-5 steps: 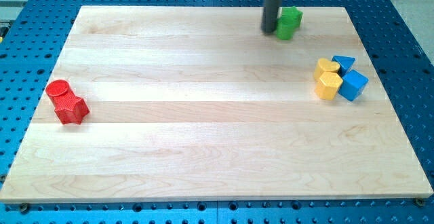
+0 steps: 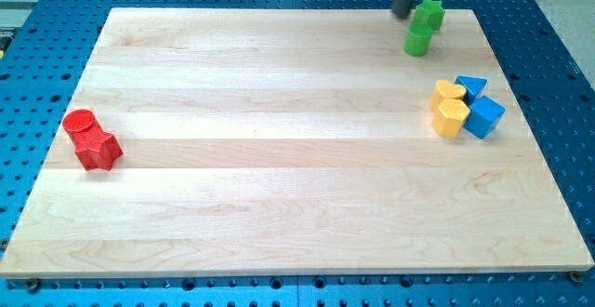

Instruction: Place the green star at the top right of the green circle

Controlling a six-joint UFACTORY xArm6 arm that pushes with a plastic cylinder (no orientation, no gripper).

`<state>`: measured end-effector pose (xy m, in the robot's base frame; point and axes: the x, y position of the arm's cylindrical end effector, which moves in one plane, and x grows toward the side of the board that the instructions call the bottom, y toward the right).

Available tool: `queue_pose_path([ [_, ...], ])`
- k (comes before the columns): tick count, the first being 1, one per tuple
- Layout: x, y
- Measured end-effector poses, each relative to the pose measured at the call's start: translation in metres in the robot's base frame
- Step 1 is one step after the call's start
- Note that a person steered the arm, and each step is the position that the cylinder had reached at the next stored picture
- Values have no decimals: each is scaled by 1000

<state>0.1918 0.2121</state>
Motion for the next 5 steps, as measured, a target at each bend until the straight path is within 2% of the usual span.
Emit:
queue_pose_path([
  [1,0,54],
  [2,0,83],
  [4,19,41],
  [5,72,80],
])
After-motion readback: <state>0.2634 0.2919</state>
